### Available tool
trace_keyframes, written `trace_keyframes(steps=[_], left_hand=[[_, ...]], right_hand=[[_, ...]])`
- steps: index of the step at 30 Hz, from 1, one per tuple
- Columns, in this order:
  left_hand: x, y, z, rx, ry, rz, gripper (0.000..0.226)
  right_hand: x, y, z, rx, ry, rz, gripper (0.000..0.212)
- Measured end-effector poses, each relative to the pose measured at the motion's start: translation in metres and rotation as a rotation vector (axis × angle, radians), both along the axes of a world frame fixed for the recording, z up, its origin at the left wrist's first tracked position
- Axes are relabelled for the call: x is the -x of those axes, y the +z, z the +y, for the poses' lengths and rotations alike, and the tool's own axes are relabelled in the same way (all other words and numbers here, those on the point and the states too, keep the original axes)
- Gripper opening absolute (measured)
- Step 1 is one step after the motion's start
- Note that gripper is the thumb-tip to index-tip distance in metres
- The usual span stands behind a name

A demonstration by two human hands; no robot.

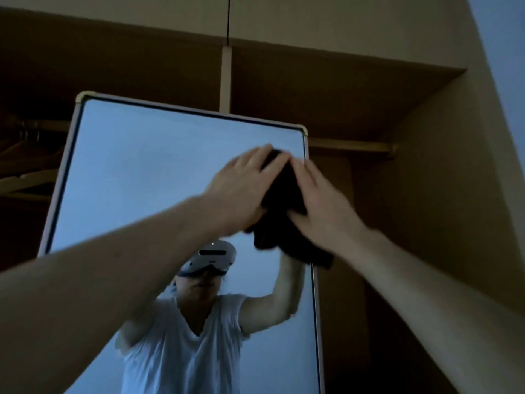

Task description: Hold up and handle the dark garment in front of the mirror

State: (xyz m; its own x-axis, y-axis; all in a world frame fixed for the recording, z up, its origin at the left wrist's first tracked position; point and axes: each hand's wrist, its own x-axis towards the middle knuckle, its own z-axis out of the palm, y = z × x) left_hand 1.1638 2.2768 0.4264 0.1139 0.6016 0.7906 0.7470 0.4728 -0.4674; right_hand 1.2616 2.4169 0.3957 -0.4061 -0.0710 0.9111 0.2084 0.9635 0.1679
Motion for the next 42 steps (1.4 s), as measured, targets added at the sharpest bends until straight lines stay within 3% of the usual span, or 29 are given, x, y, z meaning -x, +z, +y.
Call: trace_keyframes(steps=[3,6,9,13,15,18,22,24,29,33,37,42], left_hand=[[-0.004,0.050,0.008,-0.032,0.002,-0.107,0.088],[-0.007,0.050,0.005,-0.039,-0.004,-0.116,0.086],[0.002,0.000,-0.002,-0.031,-0.051,-0.035,0.084],[0.015,-0.087,-0.020,0.031,-0.135,0.116,0.073],[0.021,-0.102,-0.024,0.072,-0.096,0.137,0.075],[0.015,-0.064,-0.019,0.055,-0.041,0.107,0.084],[-0.004,0.013,-0.005,-0.035,0.004,-0.056,0.082],[-0.004,0.017,-0.004,-0.051,-0.008,-0.050,0.080],[0.016,-0.068,-0.023,-0.003,-0.093,0.067,0.076],[0.029,-0.128,-0.041,0.087,-0.045,0.129,0.077],[0.029,-0.077,-0.037,0.038,0.045,0.117,0.084],[0.015,-0.008,-0.038,-0.080,0.034,-0.056,0.085]], right_hand=[[0.003,0.052,-0.004,0.026,-0.004,0.028,0.079],[0.005,0.052,-0.013,0.051,-0.044,0.063,0.077],[0.008,-0.003,-0.019,0.040,-0.068,0.101,0.077],[0.003,-0.101,-0.031,0.041,-0.085,0.023,0.079],[0.002,-0.118,-0.031,-0.009,-0.115,-0.031,0.082],[0.003,-0.071,-0.021,-0.038,-0.181,-0.048,0.084],[0.005,0.019,-0.016,0.018,-0.093,0.042,0.077],[0.010,0.024,-0.019,0.036,-0.062,0.064,0.077],[0.027,-0.082,-0.029,0.068,-0.079,0.122,0.077],[0.029,-0.148,-0.035,-0.031,-0.172,0.011,0.087],[0.026,-0.086,-0.033,-0.060,-0.167,0.024,0.085],[0.026,0.006,-0.048,-0.039,-0.008,0.045,0.075]])
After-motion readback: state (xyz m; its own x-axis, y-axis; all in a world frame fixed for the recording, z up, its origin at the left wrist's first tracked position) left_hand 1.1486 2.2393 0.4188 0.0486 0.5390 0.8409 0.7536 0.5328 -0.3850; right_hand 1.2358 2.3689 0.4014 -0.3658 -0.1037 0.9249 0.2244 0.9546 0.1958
